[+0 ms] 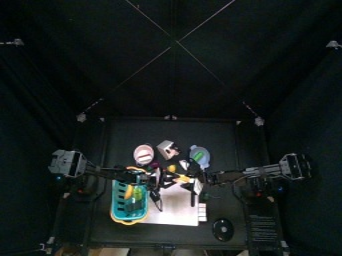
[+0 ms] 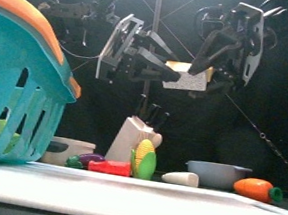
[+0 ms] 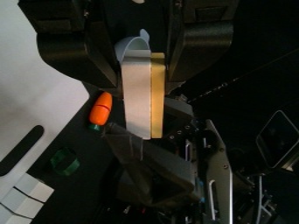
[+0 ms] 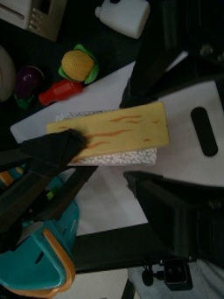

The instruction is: Hand egg sushi to left hand

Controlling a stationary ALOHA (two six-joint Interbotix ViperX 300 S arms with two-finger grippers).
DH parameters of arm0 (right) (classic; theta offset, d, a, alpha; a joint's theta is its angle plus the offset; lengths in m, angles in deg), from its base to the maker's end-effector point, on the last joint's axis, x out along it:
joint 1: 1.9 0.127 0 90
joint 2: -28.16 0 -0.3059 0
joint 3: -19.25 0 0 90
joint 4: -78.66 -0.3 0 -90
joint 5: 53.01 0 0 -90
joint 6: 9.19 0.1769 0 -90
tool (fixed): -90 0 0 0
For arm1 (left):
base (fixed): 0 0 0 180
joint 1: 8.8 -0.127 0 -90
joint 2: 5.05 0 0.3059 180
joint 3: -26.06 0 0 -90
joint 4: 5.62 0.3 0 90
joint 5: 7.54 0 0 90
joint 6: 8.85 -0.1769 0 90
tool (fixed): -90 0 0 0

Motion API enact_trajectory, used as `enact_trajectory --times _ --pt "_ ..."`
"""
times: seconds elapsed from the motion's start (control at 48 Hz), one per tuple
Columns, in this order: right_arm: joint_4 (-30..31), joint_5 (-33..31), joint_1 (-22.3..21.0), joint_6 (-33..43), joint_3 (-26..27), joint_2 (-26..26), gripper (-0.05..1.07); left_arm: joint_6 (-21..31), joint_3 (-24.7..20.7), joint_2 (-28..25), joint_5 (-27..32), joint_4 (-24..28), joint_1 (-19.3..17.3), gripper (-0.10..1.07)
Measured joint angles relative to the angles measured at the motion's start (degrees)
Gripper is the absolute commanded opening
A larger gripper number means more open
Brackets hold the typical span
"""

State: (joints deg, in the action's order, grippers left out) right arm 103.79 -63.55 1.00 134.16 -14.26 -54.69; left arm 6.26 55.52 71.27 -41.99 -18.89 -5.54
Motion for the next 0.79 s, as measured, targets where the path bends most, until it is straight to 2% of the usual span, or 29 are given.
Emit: enact_trajectory --times 0.188,0.458,0.792 --pt "0.1 -0.4 0.0 -0.1 -0.6 1.2 1.04 0.0 0.5 0.4 0.0 -4.2 0.0 0.66" --pt "0.3 -1.1 -0.4 -0.1 -2.1 3.2 1.04 0.4 2.5 3.7 0.0 -9.1 0.0 0.66" --pt "0.3 -1.1 -1.8 -0.1 -2.9 3.3 1.04 4.9 6.9 12.1 1.4 -17.0 -0.5 0.66"
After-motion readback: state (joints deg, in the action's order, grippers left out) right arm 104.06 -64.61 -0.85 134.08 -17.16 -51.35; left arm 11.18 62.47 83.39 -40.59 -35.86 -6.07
